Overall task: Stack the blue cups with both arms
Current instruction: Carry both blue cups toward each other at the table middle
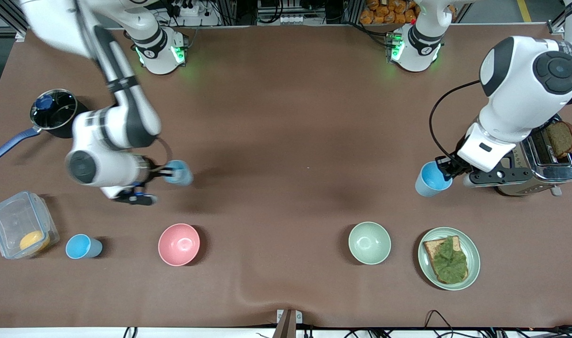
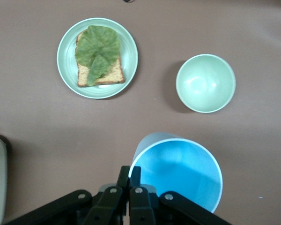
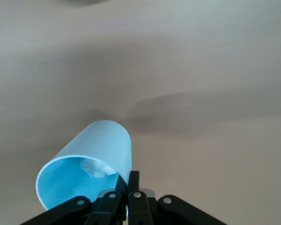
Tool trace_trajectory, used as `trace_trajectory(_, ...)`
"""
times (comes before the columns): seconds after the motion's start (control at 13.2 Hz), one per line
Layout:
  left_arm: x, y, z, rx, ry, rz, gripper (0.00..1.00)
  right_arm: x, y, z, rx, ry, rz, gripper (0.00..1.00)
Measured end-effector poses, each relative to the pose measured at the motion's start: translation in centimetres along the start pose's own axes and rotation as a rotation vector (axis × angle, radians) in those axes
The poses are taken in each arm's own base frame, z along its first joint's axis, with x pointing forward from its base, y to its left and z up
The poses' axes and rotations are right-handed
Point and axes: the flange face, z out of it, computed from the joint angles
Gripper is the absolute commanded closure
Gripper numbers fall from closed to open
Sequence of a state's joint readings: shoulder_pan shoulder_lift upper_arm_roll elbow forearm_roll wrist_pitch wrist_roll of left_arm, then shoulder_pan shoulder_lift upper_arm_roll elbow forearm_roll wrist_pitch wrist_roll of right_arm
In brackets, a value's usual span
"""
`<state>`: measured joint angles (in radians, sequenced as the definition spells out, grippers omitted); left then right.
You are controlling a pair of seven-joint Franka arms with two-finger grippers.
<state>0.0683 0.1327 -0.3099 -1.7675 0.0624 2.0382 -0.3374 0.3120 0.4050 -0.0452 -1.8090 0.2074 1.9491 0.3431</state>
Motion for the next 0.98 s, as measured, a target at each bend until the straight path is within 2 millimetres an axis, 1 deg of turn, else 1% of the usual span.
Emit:
trace_trajectory(0.15, 0.1, 1.4, -0.7, -0.033, -0.011, -0.043, 1.0, -2.5, -7.9, 1.0, 0.022, 0.001, 0.073, 1.0)
trace_trajectory(0.23, -0.2, 2.5, -0.8, -0.042, -0.015, -0.081, 1.0, -3.5, -11.2, 1.6, 0.039, 0.005, 0.103, 1.0)
trace_trajectory(0.3, -0.7, 4.0, -0.7, -0.053, -0.025, -0.14, 1.0, -4.3, -14.1, 2.4, 0.055, 0.013, 0.125, 1.0)
trace_trajectory(0.38, -1.5, 6.2, -0.4, -0.062, -0.041, -0.215, 1.0, -4.9, -16.5, 3.3, 0.066, 0.028, 0.144, 1.0)
trace_trajectory(0.53, -2.8, 11.0, 0.2, -0.076, -0.066, -0.363, 1.0, -5.6, -19.6, 6.1, 0.083, 0.065, 0.18, 1.0)
trace_trajectory(0.68, -3.4, 15.2, 0.8, -0.095, -0.088, -0.432, 1.0, -6.0, -21.6, 9.0, 0.09, 0.087, 0.191, 1.0)
trace_trajectory(0.76, -3.9, 17.1, 1.4, -0.099, -0.102, -0.432, 1.0, -6.3, -22.3, 9.9, 0.089, 0.092, 0.202, 1.0)
trace_trajectory(0.83, -4.5, 18.8, 2.3, -0.098, -0.118, -0.432, 1.0, -6.6, -23.0, 9.6, 0.095, 0.098, 0.211, 1.0)
trace_trajectory(0.91, -5.2, 20.2, 3.2, -0.092, -0.136, -0.45, 1.0, -7.1, -23.7, 9.8, 0.097, 0.1, 0.209, 1.0)
trace_trajectory(0.98, -5.8, 21.3, 4.1, -0.084, -0.153, -0.483, 1.0, -7.4, -24.3, 10.2, 0.095, 0.1, 0.206, 0.92)
